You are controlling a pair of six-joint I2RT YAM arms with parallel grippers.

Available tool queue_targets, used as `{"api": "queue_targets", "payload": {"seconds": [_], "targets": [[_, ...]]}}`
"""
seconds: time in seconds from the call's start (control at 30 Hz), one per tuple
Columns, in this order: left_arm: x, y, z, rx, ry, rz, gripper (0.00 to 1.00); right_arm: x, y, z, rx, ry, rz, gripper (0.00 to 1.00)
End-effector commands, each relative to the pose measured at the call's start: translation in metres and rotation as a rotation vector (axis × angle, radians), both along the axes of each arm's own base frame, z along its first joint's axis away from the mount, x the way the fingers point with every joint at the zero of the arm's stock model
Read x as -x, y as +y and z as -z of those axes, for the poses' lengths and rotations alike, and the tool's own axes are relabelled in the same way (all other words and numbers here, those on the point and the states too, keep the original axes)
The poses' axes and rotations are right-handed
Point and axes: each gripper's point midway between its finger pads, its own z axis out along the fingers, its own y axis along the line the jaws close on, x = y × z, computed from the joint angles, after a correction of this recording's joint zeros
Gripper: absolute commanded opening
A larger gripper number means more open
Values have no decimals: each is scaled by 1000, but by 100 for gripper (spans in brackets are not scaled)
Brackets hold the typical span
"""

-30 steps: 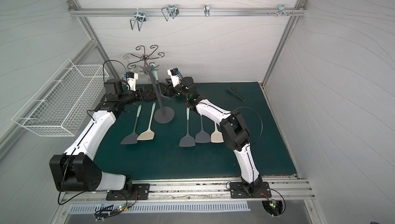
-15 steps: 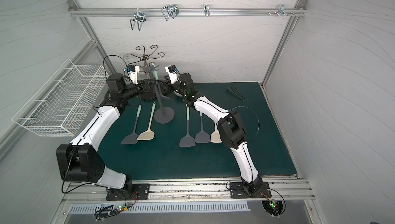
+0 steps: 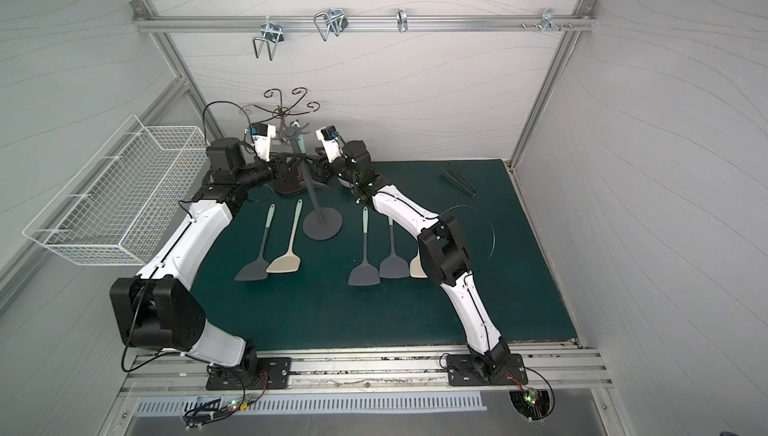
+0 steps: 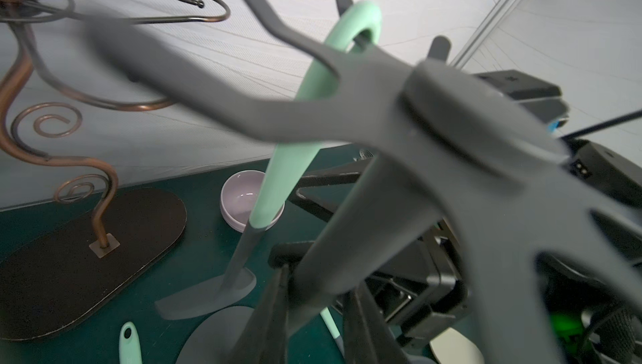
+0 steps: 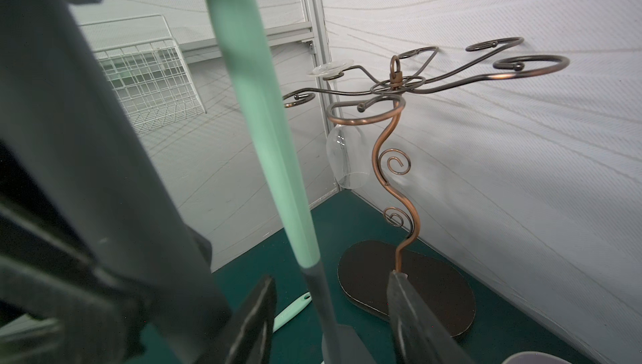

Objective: Take the spatula off the kitchen utensil rack
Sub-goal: Take off the spatula from the rack.

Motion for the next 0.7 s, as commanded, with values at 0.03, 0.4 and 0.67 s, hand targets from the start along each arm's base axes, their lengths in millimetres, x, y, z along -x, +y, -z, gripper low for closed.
{"api": "queue_targets", "payload": {"seconds": [0.03, 0.4, 0.67], "targets": [[20, -21, -17, 15, 6, 186, 0, 15, 8, 5, 14, -35, -73, 54], [41, -17, -23, 71, 41, 304, 0, 23, 3, 4, 17, -75, -91, 27], [43, -8, -15, 59, 58, 279, 0, 24, -8, -6, 19, -174, -3, 0]]}}
